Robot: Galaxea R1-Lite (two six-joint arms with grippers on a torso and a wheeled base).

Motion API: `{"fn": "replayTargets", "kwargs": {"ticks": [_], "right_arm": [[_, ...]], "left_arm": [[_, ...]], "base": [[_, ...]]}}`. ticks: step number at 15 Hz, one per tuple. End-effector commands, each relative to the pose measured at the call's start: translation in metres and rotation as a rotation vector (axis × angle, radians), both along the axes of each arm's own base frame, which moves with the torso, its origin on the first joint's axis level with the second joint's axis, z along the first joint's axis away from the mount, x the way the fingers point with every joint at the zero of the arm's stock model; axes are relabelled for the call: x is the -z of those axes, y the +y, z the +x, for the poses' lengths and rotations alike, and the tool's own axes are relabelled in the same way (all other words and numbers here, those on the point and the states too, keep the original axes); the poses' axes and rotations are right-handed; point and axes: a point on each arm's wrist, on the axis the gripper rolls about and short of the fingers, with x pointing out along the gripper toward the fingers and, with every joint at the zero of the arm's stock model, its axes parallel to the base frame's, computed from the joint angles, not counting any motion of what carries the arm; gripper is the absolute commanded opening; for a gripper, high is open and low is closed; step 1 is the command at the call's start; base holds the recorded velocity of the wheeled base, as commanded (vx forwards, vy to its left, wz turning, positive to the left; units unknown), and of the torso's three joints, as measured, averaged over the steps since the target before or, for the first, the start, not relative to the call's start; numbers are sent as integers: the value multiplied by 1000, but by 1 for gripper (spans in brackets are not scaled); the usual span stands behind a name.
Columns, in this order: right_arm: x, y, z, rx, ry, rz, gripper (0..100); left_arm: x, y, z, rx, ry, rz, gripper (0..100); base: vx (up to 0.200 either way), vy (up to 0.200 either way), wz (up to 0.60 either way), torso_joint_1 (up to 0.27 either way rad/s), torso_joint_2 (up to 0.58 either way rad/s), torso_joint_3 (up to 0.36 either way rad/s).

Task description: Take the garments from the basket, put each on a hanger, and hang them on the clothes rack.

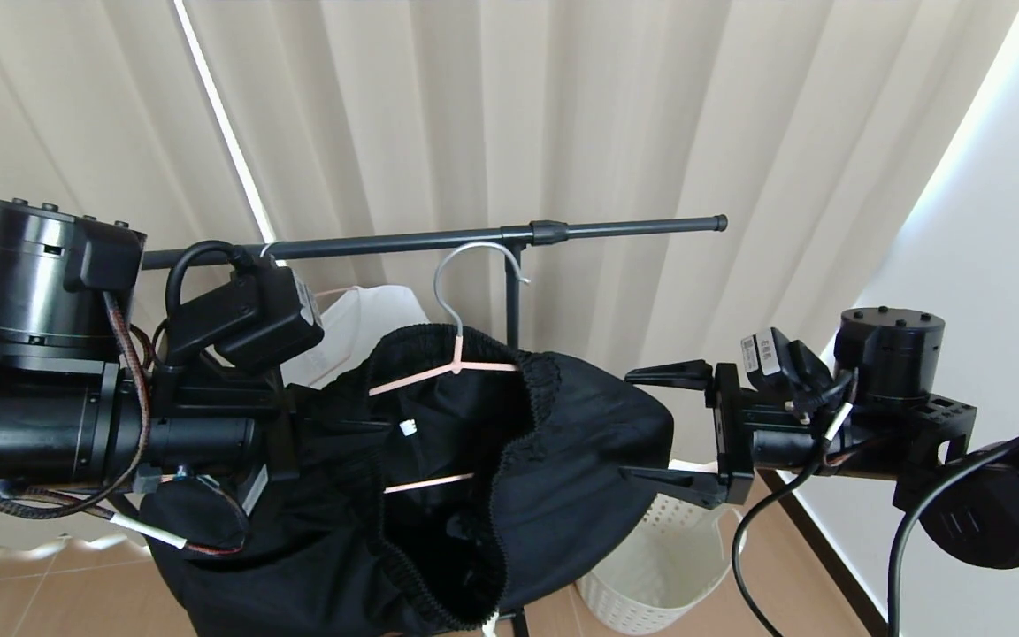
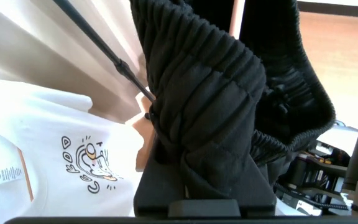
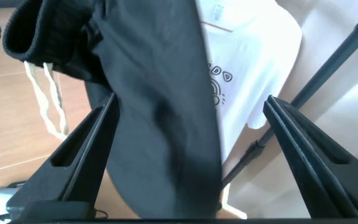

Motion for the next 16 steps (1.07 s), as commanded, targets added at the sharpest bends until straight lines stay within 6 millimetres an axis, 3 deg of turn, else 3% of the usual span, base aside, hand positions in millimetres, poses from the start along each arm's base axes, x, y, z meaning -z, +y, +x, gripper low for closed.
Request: {"fn": "replayTargets", "kwargs": {"ticks": [1,16], "right_arm": [[11,-2,8,14,29,-10,100],[38,-9,34,53,55,-39,100]], "left_arm": [[-4,1,-3,-5,-11,-12,0],[-11,7,-16,-43,-46,-95,0]], "base": [[0,0,0,0,0,0],[0,0,0,0,0,0]]}}
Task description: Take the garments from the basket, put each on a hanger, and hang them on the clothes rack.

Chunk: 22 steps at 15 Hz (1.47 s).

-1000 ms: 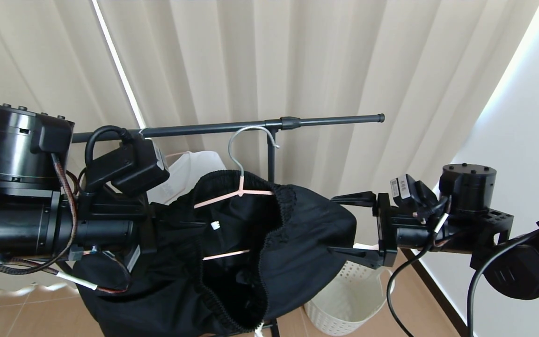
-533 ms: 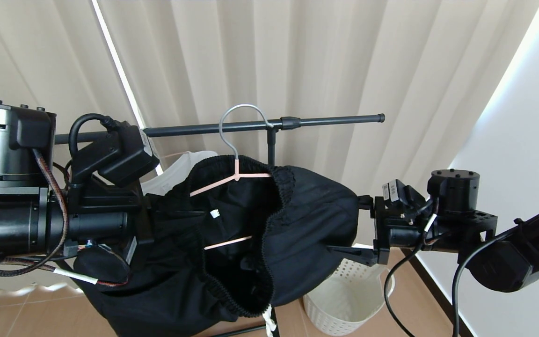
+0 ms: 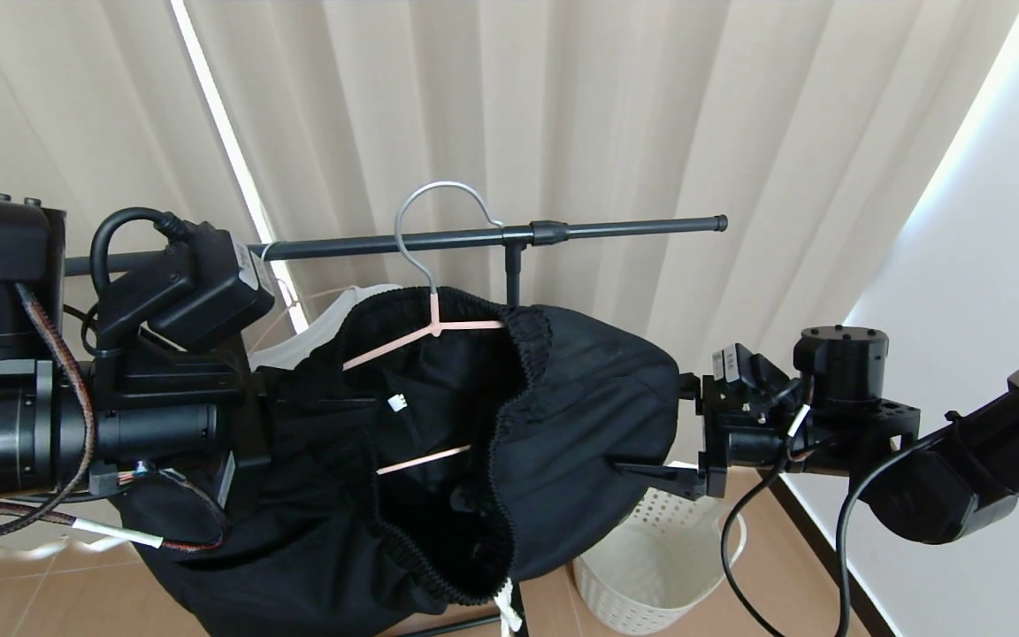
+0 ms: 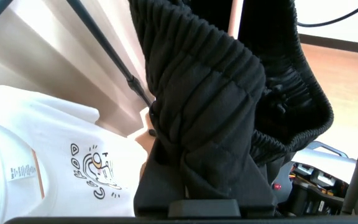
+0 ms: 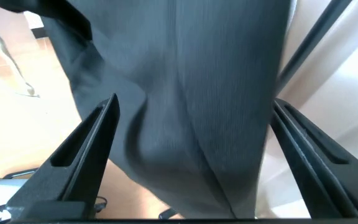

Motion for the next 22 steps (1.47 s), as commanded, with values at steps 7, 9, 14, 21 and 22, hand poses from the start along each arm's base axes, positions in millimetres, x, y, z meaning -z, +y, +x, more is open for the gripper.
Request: {"fn": "replayTargets", "kwargs": {"ticks": [7,9,14,21,22], "right_arm": [[5,-3,9,18,4,-1,0],[6,-4,13,25,6,-1,0],[14,-6,27,79,14,-14,0],[15,-6,30,95,44,-1,0],[15,-6,29,93,45,-2,0]], "left_arm": [[-4,4,-9,-8,-7,-21,0],[-3,6,-13,-11,-4,-27,0],[0,18,-21,-55,3,-36,0],[0,27,-28,-94,-8,-61,0],[0,27,-28,-96,-4,-65,0]], "base": [[0,0,0,0,0,0],[0,0,0,0,0,0],[0,0,0,0,0,0],[0,0,0,0,0,0],[0,0,0,0,0,0]]}}
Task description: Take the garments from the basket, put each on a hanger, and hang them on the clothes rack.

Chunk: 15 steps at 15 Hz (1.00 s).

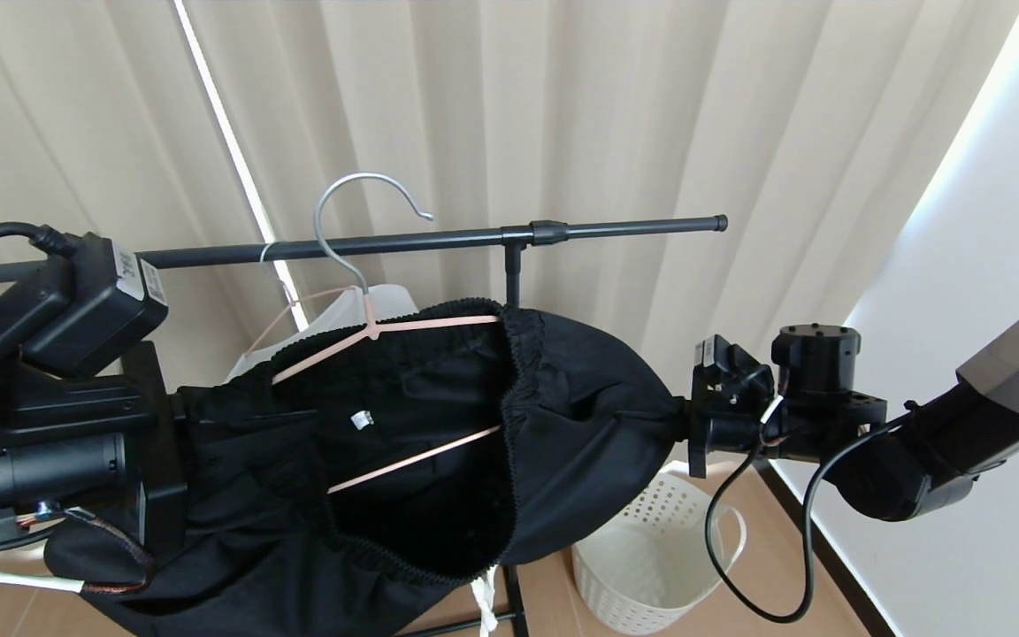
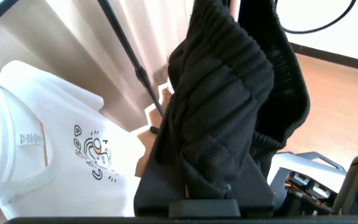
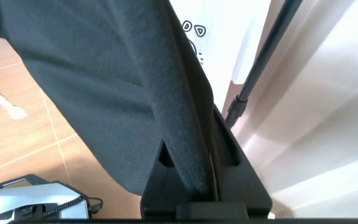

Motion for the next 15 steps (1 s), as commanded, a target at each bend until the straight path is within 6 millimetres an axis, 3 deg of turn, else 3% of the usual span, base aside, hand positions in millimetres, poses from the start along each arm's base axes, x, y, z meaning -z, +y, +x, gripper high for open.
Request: {"fn": "replayTargets", "kwargs": {"ticks": [1,3,4,7,12,15], "right_arm": [[1,0,-1,-2,3,-1,0],[2,0,-1,-2,-5,-3,0],[0,0,-1,-3,-10,-1,100],[-10,1,-9,-7,-28,5,100],[-41,1,-29,-20,-98,22,100],[-50,5,-37,-40,-117,28,100]], "left_arm": [[0,0,0,-1,1,-1,0],[1,0,1,-3,6,0,0],[2,0,1,-6,12,-2,0],[8,2,7,-30,47,0,0],[46,6,31,-89,207,54,0],[68,13,47,-175,295,100,0]], "base": [[0,0,0,0,0,0],[0,0,0,0,0,0],[0,0,0,0,0,0],[0,0,0,0,0,0],[0,0,0,0,0,0],[0,0,0,0,0,0]]}}
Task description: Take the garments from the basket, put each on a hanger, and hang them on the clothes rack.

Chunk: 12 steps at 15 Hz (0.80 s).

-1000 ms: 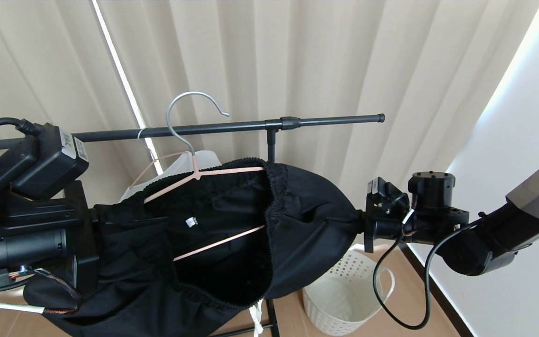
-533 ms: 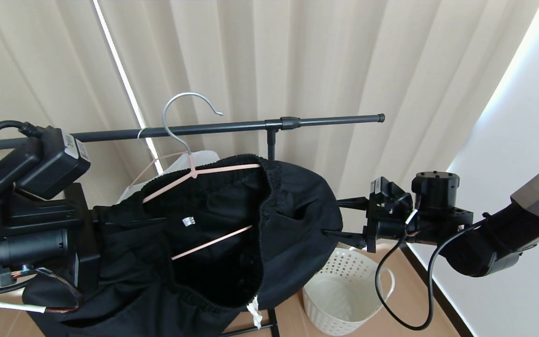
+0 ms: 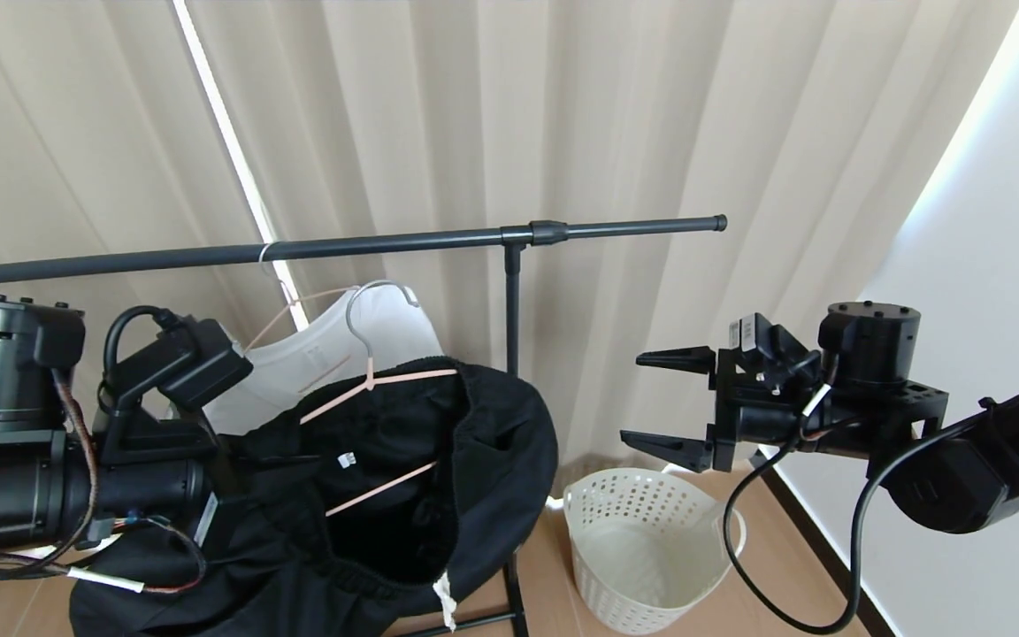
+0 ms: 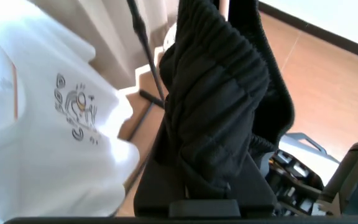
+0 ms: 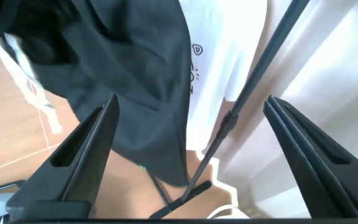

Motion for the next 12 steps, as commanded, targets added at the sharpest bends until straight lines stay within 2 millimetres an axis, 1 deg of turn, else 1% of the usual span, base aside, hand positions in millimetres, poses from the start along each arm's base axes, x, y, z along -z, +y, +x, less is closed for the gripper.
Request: {"fn": "replayTargets", "kwargs": {"ticks": [1,3,5,9,10,12], "right_arm": [[-9,2,-6,-10,-23,6,100],[-8,3,-6,-12,-22,5,100],[-8,3,-6,-3,-24,2,100],[-6,3,-5,0,-18,-1,100],[-6,3,-5,0,-18,-1,100],[-5,4,-4,0,-17,-1,100]], "left_arm": [[20,3,17,-64,73,35,0],[24,2,24,-95,71,48,0],[33,-4,40,-158,71,42,0],[43,-12,70,-307,45,18,0],[45,-19,80,-356,49,-13,0],[41,-31,91,-394,54,-102,0]], "base": [[0,0,0,0,0,0],[0,0,0,0,0,0],[0,0,0,0,0,0],[0,0,0,0,0,0],[0,0,0,0,0,0],[0,0,0,0,0,0]]}}
